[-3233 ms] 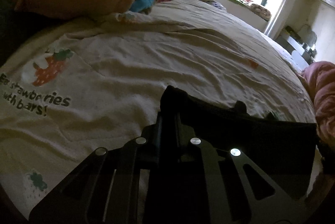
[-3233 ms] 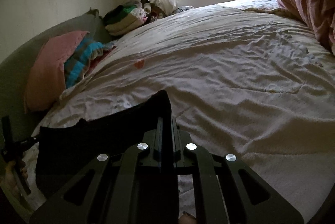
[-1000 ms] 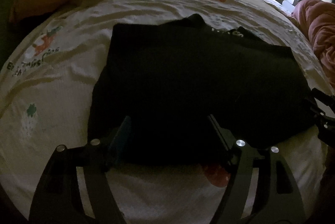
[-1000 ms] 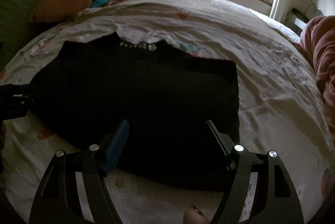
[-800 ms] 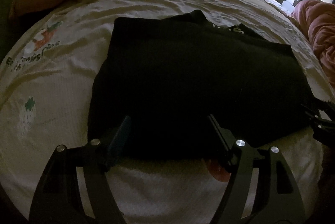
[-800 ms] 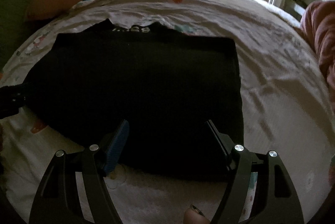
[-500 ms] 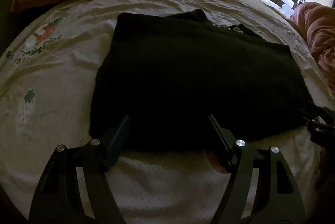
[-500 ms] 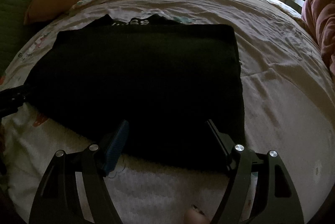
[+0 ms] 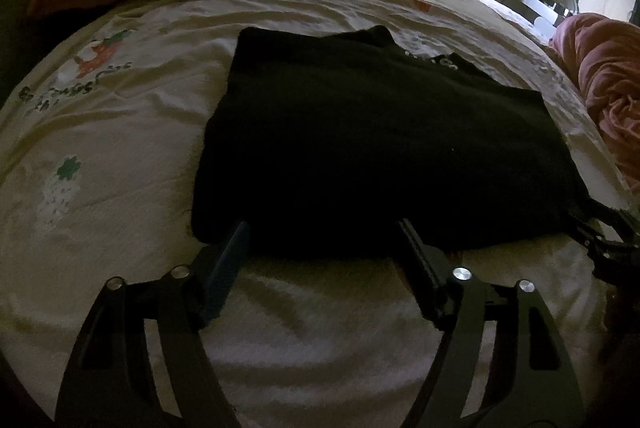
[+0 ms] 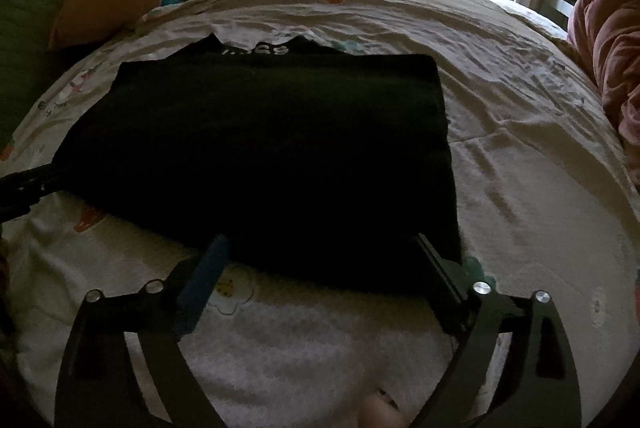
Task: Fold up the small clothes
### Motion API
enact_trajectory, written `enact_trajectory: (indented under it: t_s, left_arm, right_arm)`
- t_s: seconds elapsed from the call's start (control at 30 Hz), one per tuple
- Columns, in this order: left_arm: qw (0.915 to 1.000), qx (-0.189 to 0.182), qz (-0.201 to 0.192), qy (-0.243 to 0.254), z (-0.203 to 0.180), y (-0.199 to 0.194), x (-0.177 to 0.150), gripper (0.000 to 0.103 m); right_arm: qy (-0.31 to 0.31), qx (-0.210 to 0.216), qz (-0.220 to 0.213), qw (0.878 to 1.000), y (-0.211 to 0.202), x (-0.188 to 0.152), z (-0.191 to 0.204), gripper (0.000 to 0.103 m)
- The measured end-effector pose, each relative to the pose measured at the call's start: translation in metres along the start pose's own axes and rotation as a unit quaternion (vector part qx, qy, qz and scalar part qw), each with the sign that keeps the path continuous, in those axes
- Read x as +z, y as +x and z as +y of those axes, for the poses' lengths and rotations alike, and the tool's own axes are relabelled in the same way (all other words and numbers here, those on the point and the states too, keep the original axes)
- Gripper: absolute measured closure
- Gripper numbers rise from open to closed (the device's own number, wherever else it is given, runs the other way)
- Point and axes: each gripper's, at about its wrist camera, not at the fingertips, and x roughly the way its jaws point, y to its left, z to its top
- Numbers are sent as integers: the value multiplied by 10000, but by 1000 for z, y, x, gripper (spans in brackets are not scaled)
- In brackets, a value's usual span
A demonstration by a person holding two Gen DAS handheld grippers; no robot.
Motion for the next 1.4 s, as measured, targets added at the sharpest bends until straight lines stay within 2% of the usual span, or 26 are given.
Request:
enact_trajectory:
  t_s: [0.1,0.17,0.27,0.3,0.33,0.37,0.9,1.23,1.4]
  left_arm:
    - [10000,-2,-22,-68,5,-5,-1,31]
    - [9999,-28,-40,-133,9,-9,-2,23]
    - [9998,-18,-77,-155,11,-15,-3,22]
    - [9998,-14,-82,-163,12,-16,-4,20]
    - [9998,-8,-96,-166,13,-18,-4,10]
    - [9998,1,-123,-159,13,-20,-5,10]
    - [9995,22,-279,-165,18,-42,-10,10]
    - [9973,162,-418,-574,52,-55,-9,10]
    - [9949,431,-521,-747,72,-60,-5,10]
  right_arm:
    - [-3,-46,-78,10000,-6,0,2,7]
    - [-16,-92,-128,9999,-10,0,4,6]
    - [-48,-113,-154,9998,-12,-1,7,5]
    - [-54,-130,-170,9998,-13,-1,8,5]
    - [-65,-142,-185,9997,-14,-1,10,5]
    - [-73,-138,-193,9997,-15,-1,11,5]
    - [-261,-77,-528,9982,-41,6,39,5]
    - [-700,158,-610,9956,-41,15,87,5]
    - [-996,340,-630,9924,-35,20,120,5]
